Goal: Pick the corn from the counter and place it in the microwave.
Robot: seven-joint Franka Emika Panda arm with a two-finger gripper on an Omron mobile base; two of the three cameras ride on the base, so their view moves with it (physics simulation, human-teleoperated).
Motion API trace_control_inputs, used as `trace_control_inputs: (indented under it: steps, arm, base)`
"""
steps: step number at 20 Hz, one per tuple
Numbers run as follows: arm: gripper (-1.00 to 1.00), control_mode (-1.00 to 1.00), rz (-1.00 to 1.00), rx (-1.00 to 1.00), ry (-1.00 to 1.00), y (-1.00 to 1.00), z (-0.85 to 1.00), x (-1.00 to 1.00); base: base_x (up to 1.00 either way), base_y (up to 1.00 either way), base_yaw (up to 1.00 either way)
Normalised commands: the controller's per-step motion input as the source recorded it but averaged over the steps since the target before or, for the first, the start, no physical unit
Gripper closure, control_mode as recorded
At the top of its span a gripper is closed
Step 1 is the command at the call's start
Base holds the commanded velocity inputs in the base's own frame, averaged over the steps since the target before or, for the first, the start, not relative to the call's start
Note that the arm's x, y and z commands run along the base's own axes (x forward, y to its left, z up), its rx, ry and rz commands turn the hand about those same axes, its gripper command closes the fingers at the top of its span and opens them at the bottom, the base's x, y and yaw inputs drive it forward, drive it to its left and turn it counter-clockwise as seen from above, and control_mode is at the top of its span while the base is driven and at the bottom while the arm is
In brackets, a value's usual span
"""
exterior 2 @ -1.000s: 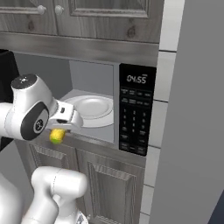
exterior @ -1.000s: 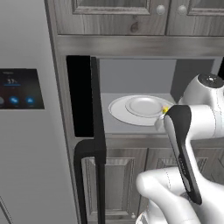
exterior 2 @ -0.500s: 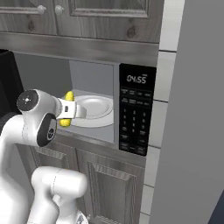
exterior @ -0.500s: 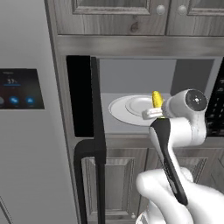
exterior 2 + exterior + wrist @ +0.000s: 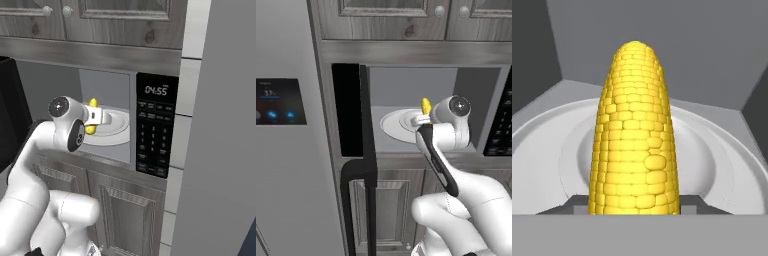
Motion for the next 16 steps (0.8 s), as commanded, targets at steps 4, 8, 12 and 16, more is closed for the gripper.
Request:
trace_control_inputs:
  steps: [4, 8, 12, 16]
  arm:
    - [1.0, -1.0, 0.04, -0.13, 0.16, -0.11, -0.13, 0.65]
    - [1.0, -1.0, 0.04, -0.18, 0.11, -0.09, -0.3, 0.64]
    - [1.0, -1.0, 0.06, -0.16, 0.04, 0.0, -0.48, 0.44]
    - [1.0, -1.0, 0.07, -0.07, 0.03, -0.15, -0.33, 0.54]
  base:
    - [0.0, 0.0, 0.0]
    - [0.0, 0.0, 0.0]
    - [0.0, 0.0, 0.0]
    - [0.0, 0.0, 0.0]
